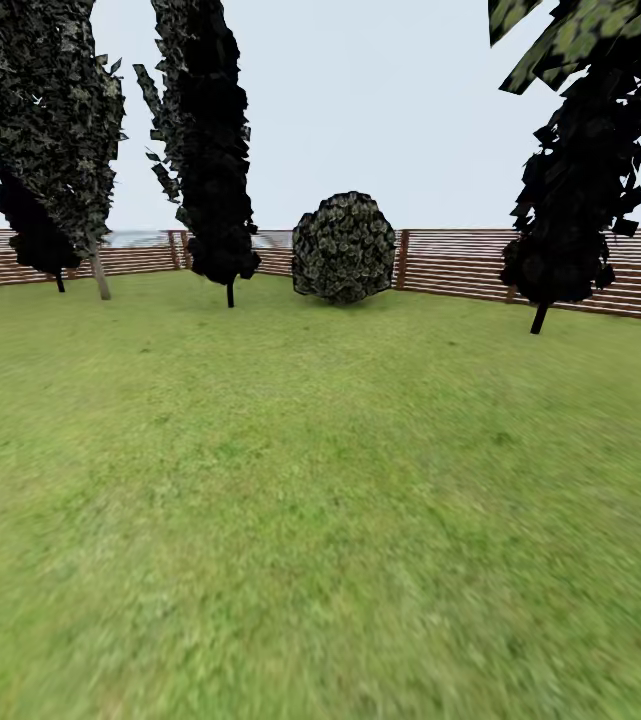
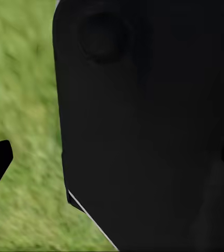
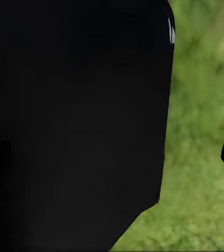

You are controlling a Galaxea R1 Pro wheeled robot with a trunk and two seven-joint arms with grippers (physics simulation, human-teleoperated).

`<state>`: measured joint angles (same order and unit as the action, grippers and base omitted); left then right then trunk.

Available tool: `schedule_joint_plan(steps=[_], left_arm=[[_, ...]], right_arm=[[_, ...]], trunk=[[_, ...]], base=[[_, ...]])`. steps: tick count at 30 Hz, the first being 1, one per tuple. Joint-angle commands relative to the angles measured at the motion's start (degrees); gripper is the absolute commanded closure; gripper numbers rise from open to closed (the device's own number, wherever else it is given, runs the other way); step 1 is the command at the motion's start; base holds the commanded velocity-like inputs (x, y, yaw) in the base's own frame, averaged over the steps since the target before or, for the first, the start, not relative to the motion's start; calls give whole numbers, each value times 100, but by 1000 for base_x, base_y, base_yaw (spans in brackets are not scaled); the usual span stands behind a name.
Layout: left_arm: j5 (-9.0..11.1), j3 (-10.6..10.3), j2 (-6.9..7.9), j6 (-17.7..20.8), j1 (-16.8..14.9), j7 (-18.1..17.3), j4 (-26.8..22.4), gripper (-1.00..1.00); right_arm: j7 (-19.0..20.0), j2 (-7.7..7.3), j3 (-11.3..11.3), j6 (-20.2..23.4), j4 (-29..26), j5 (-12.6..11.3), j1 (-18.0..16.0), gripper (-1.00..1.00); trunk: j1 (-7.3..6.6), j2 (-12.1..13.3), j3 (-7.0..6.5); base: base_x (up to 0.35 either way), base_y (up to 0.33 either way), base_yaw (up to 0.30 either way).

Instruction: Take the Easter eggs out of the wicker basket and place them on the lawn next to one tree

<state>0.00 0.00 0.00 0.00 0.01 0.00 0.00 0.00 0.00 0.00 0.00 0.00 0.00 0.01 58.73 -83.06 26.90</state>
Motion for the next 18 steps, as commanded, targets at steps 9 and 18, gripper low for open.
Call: schedule_joint_plan(steps=[9,18], left_arm=[[9,0,26,35,-18,9,-9,-100],[25,2,156,29,-34,-2,-25,-100]], right_arm=[[18,-23,-9,12,3,23,8,-100],[10,52,-19,-118,-2,35,10,-100]], trunk=[[0,-2,3],[0,-2,13]], base=[[0,0,0],[0,0,69]])
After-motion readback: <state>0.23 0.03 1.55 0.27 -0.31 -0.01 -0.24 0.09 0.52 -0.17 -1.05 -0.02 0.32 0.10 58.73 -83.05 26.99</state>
